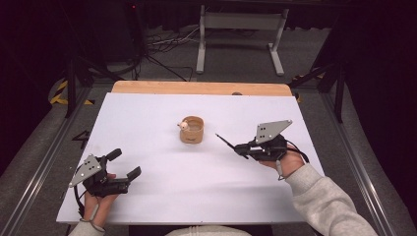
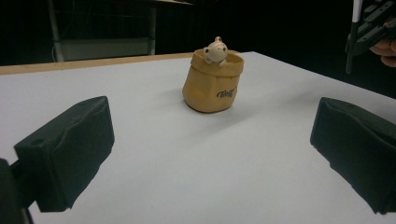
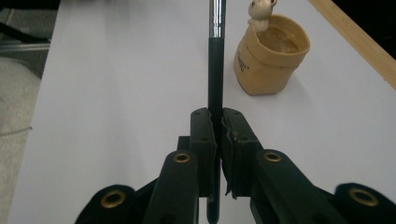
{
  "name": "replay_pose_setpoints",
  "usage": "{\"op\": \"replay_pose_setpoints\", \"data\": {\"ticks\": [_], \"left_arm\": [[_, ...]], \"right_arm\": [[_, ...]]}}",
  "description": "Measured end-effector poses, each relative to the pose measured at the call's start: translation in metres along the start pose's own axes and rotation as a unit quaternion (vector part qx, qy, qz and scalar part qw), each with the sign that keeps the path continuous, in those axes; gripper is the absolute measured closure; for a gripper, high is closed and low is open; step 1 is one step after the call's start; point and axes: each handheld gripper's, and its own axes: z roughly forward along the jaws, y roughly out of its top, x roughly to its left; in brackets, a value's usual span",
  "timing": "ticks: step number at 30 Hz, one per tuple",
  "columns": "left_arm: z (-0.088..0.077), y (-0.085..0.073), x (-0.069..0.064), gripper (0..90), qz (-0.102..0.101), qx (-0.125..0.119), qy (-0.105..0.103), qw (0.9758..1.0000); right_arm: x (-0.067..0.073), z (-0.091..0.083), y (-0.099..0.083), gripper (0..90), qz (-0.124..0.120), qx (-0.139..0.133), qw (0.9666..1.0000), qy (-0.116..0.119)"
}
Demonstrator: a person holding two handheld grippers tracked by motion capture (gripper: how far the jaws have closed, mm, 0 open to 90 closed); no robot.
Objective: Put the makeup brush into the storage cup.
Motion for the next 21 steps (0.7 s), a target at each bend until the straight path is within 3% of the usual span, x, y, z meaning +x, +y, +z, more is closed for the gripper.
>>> {"op": "replay_pose_setpoints", "data": {"ticks": [8, 12, 18, 21], "left_arm": [[0.000, 0.000, 0.000, 0.3, 0.004, -0.003, 0.001, 1.0000], [0.000, 0.000, -0.001, 1.2, 0.011, -0.010, -0.001, 0.9999], [-0.001, 0.000, -0.001, 1.6, 0.014, -0.018, 0.000, 0.9997], [-0.001, 0.000, -0.001, 1.7, 0.016, -0.018, 0.000, 0.9997]], "right_arm": [[0.010, 0.000, -0.003, 83.6, 0.018, -0.071, 0.9972, -0.018], [0.014, 0.001, -0.003, 83.6, 0.021, -0.088, 0.9956, -0.024], [0.020, 0.010, -0.007, 83.6, 0.041, -0.147, 0.9880, -0.024], [0.022, 0.012, -0.007, 83.6, 0.040, -0.153, 0.9869, -0.028]]}}
